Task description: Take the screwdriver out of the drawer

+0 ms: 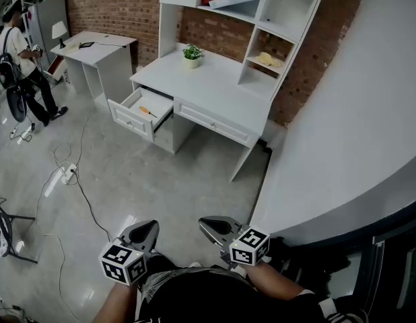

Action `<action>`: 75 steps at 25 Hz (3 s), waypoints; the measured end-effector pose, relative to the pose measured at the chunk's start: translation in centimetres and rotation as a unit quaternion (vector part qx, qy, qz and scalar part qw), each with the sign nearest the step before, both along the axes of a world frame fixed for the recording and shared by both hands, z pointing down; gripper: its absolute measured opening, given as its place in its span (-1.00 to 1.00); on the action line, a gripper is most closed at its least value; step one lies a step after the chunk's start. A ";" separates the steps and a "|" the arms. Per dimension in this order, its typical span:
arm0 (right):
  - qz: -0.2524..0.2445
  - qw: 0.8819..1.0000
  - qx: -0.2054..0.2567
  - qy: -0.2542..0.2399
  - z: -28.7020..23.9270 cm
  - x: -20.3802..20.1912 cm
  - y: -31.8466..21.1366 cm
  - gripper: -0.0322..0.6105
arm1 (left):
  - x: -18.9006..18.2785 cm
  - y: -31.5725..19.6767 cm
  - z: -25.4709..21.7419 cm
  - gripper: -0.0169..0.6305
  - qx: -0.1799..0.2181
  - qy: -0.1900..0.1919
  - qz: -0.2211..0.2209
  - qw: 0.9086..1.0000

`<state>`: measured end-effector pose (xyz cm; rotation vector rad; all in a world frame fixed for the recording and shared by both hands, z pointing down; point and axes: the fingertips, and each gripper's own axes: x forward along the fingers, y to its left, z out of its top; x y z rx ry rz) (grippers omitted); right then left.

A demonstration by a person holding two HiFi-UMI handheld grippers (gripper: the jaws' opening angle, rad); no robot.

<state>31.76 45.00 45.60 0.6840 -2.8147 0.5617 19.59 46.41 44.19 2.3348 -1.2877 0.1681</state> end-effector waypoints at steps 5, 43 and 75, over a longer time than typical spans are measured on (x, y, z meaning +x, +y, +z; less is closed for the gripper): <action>-0.003 1.000 -0.005 0.009 0.8 -0.7 -0.6 -0.89 | -0.2 -0.5 0.6 -0.90 -0.010 0.000 0.002 1.000; 0.038 0.996 -0.036 0.072 1.2 -18.4 -18.2 -0.89 | -19.9 -19.2 0.7 -0.90 -0.008 0.035 0.007 0.999; 0.032 0.996 -0.079 0.020 2.8 -22.2 -35.1 -0.89 | -23.6 -32.0 1.3 -0.90 -0.028 0.008 -0.039 0.999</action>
